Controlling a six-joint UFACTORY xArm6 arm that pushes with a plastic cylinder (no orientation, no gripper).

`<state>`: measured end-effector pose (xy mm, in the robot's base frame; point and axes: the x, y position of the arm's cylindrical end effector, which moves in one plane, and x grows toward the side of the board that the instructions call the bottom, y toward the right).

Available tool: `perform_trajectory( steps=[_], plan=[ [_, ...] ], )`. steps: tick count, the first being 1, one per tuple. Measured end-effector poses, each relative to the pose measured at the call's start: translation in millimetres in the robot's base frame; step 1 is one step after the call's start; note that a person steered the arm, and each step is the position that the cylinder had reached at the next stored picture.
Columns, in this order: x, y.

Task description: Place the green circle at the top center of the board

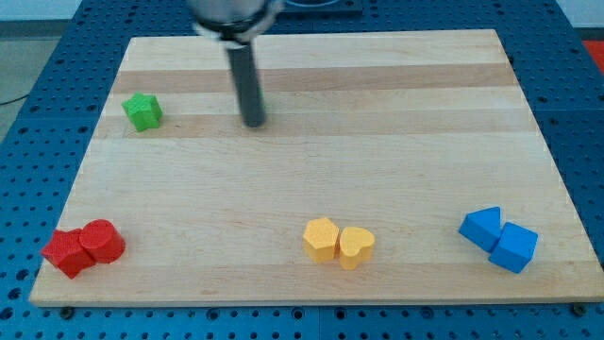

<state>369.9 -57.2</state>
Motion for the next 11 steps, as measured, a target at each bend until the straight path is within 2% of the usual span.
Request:
perform_trajectory(
  steps=[1,2,3,4,5,6,8,9,10,11],
  plan=[
    [-45,23],
    [-21,28],
    [41,27],
    [41,-37],
    [-19,-57],
    [-42,-22],
    [-80,99],
    [-119,114],
    [-137,125],
    [-140,194]
  ],
)
